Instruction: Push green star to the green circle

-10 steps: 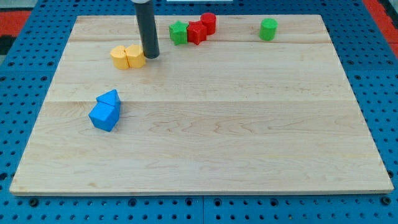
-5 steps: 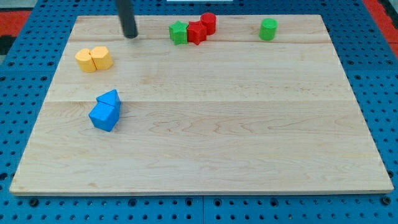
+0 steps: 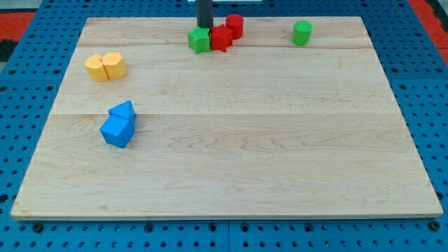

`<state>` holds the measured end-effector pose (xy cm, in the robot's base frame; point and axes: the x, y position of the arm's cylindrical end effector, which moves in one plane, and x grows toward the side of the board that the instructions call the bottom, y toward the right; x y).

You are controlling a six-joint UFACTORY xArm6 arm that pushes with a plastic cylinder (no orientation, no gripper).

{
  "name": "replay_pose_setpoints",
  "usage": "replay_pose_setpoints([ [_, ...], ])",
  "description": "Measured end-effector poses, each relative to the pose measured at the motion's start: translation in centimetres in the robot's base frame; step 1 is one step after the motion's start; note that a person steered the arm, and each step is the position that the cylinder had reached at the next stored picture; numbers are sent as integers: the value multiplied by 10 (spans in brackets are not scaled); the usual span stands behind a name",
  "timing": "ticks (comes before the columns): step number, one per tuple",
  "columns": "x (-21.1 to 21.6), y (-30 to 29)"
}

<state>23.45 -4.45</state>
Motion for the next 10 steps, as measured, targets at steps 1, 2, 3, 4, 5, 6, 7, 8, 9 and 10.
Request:
replay_pose_setpoints([
  [1,28,-12],
  [2,49,-27],
  [3,49,-60],
  [4,54,-82],
  [5,78,-91],
  [6,88,-74],
  [7,86,-40],
  [8,86,-6],
  [9,86,30],
  [10,86,67],
])
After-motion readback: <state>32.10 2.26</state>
